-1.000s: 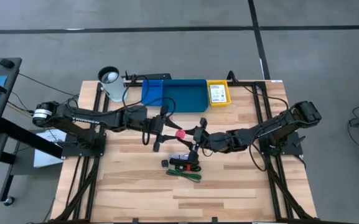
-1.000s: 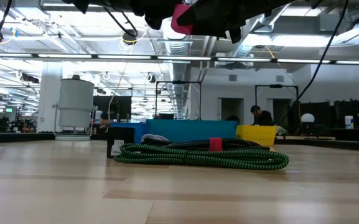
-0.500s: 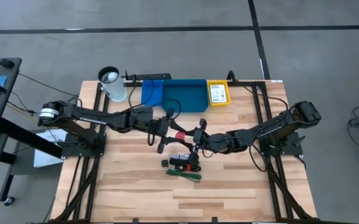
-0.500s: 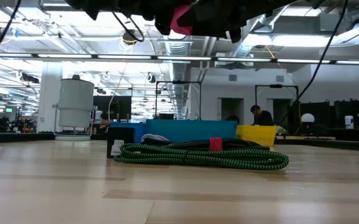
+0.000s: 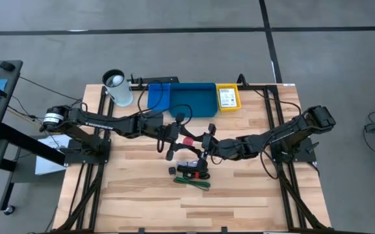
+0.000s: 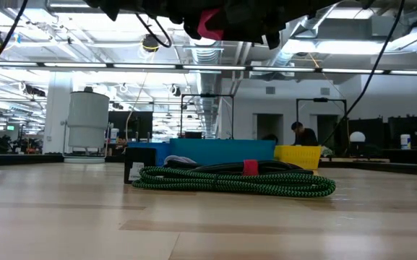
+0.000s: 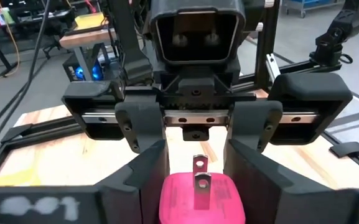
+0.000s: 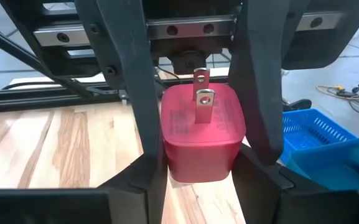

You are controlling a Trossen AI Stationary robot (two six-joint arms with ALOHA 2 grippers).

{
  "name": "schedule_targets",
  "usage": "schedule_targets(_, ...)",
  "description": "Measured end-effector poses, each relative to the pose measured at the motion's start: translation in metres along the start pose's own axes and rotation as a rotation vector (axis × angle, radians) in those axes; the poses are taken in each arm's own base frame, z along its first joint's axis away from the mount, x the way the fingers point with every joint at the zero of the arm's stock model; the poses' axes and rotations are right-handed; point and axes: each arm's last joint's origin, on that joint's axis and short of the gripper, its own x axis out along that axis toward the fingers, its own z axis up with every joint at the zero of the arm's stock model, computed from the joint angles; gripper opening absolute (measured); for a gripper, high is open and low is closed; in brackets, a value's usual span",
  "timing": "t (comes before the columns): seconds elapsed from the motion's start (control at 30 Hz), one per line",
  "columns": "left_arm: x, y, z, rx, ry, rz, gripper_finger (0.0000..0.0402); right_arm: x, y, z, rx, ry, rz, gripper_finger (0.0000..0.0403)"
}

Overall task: Pick and place items into bin
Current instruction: Put the pink charger adapter into the blue bin

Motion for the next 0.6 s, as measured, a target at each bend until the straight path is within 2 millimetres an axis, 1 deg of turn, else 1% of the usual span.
schedule_targets(0.1,0.0000,0.0000,-0.0005,-0.002,0.008,-0.003,0.0137,0.0001,0.0000,-0.0002,-0.001,0.002,0.000,0.0142)
schedule_targets(0.37,-0.0001,0.0000,-0.0010,-0.002,0.015,-0.004,0.0146,0.0003,-0.0004,-0.0005,-0.002,0.005,-0.001,0.0141)
schedule_targets(0.6,-0.0048,-0.0003,0.0031,0.000,0.008,-0.001,0.0139,0.0004,-0.0005,0.0001,0.001,-0.001,0.000,0.0144)
